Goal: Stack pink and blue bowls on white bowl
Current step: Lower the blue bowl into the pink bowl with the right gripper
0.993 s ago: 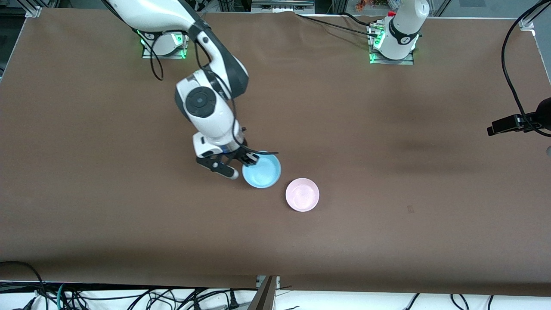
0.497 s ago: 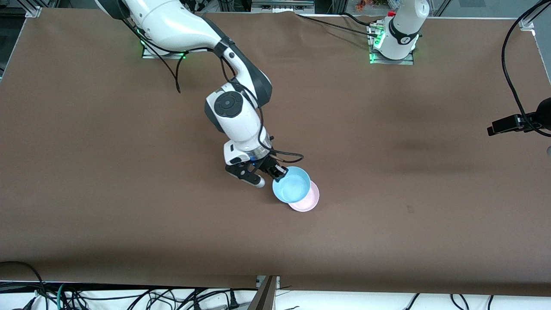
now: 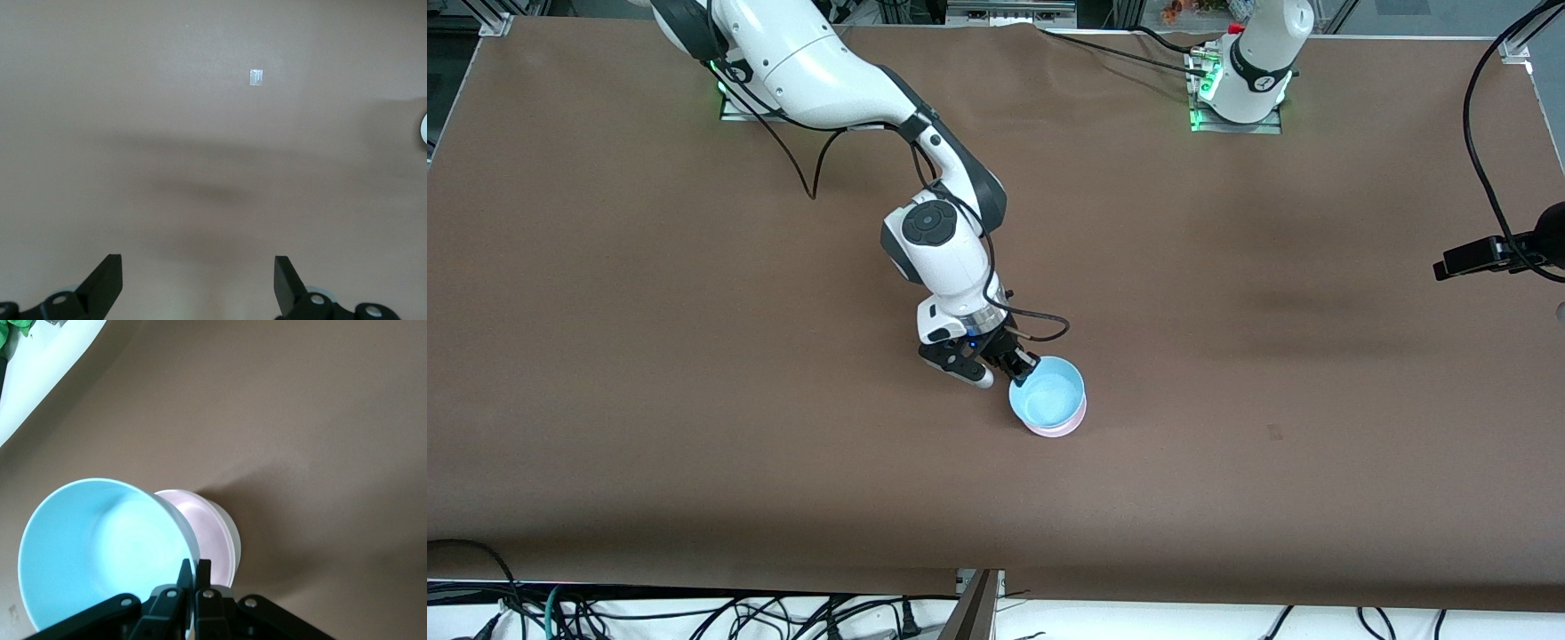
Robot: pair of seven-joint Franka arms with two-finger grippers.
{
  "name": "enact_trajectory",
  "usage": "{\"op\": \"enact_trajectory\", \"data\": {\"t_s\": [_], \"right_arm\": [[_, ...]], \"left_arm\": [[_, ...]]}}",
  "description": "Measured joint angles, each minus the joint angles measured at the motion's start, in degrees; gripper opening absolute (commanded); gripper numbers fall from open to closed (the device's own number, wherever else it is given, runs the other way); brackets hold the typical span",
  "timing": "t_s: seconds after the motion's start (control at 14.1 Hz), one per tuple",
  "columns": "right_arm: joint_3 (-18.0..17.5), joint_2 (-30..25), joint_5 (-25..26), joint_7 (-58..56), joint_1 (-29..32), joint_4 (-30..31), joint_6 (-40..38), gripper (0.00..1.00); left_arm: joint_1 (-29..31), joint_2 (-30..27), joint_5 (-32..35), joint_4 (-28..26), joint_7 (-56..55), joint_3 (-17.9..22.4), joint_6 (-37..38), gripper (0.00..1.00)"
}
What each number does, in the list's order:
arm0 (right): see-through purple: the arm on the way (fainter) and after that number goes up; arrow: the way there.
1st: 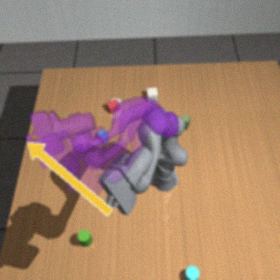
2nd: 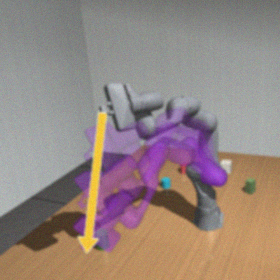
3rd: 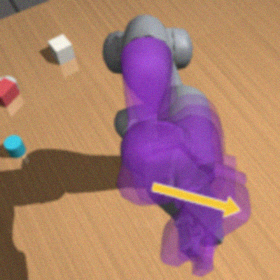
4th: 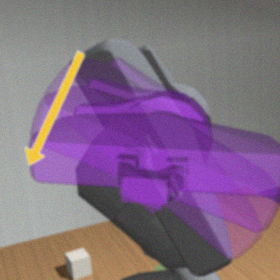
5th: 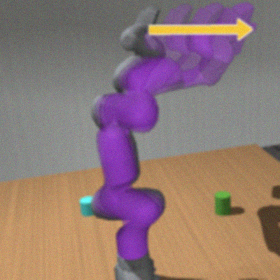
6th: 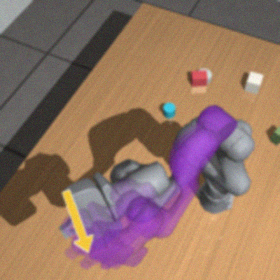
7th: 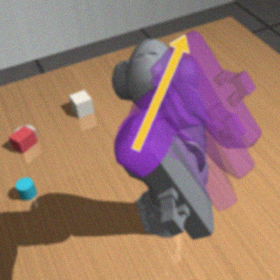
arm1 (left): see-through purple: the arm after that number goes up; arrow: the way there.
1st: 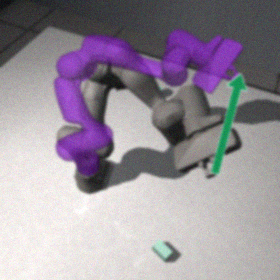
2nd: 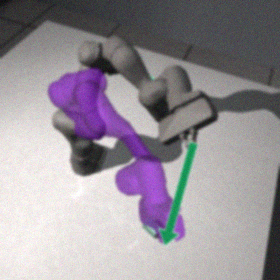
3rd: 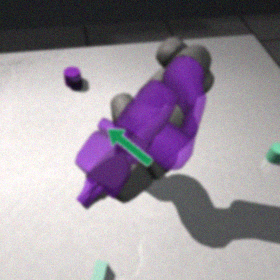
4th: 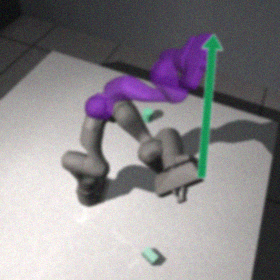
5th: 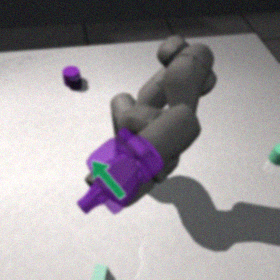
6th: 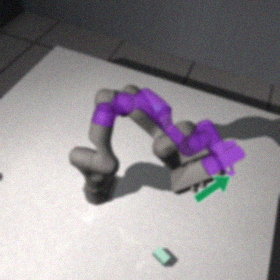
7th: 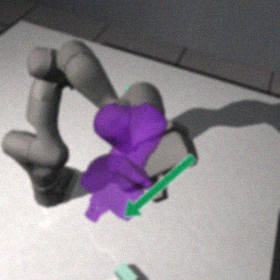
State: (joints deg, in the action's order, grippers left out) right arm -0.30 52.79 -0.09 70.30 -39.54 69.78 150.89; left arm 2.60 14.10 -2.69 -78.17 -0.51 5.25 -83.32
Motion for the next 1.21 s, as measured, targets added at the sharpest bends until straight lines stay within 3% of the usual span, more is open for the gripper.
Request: {"op": "enact_trajectory", "data": {"t_s": [0.28, 1.21], "right_arm": [[0.4, 2.1, 2.5, 0.0, 0.0, -0.4, 0.1, 0.00], [0.4, 4.3, 2.7, 0.1, -1.0, -3.3, 2.3, 0.00]], "left_arm": [[0.0, 0.0, 0.0, 0.0, 0.0, 0.0, 0.0, 1.00], [0.0, 0.0, 0.0, 0.0, 0.0, 0.0, 0.0, 1.00]]}}
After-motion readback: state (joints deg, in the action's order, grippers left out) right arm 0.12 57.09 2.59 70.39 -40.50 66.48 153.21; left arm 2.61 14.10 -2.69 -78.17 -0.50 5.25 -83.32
